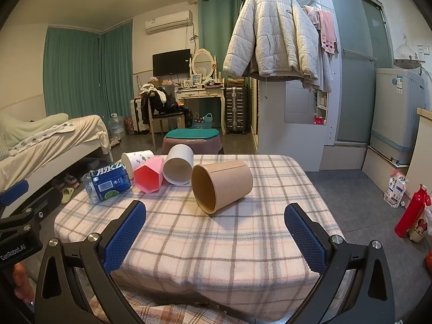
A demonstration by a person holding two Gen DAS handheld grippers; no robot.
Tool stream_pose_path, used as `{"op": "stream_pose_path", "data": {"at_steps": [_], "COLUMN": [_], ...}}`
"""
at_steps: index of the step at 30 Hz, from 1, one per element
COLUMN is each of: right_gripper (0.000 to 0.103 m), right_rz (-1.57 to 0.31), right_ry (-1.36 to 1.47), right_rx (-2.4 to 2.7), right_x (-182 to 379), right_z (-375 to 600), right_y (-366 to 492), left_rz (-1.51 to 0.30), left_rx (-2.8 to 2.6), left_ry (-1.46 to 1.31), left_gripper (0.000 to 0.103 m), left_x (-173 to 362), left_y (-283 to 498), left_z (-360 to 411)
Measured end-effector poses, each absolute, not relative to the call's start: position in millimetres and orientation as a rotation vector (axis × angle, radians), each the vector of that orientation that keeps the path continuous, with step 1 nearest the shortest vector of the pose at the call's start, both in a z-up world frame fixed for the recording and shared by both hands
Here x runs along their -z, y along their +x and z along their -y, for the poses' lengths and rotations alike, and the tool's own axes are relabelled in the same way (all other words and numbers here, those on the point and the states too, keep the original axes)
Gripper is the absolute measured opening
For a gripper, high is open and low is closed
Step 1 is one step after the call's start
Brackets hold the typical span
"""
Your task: Flip cup upside down
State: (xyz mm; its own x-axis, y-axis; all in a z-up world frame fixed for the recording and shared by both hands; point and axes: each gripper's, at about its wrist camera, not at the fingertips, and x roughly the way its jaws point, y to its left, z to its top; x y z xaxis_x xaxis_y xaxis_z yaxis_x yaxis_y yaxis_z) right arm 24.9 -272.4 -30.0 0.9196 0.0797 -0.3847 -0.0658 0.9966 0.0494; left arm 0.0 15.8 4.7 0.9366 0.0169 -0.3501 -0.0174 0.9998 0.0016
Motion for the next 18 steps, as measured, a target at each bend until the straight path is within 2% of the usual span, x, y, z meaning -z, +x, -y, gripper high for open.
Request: {"op": "stream_pose_path", "data": {"at_steps": [18], "right_gripper": [0.103], "right_rz": [-0.398], "right_ry": [0.035], "right_rx": [-0.075], "right_x": [27.1], "right_z": [269.6], "right_y": [24.7], "left_rz": [-0.360], "left_rx": [-0.018], "left_ry": [-0.004], "left_gripper": [0.103], "left_x": [-3.7], "left_y": [0.6], "left_z": [-17.5]}}
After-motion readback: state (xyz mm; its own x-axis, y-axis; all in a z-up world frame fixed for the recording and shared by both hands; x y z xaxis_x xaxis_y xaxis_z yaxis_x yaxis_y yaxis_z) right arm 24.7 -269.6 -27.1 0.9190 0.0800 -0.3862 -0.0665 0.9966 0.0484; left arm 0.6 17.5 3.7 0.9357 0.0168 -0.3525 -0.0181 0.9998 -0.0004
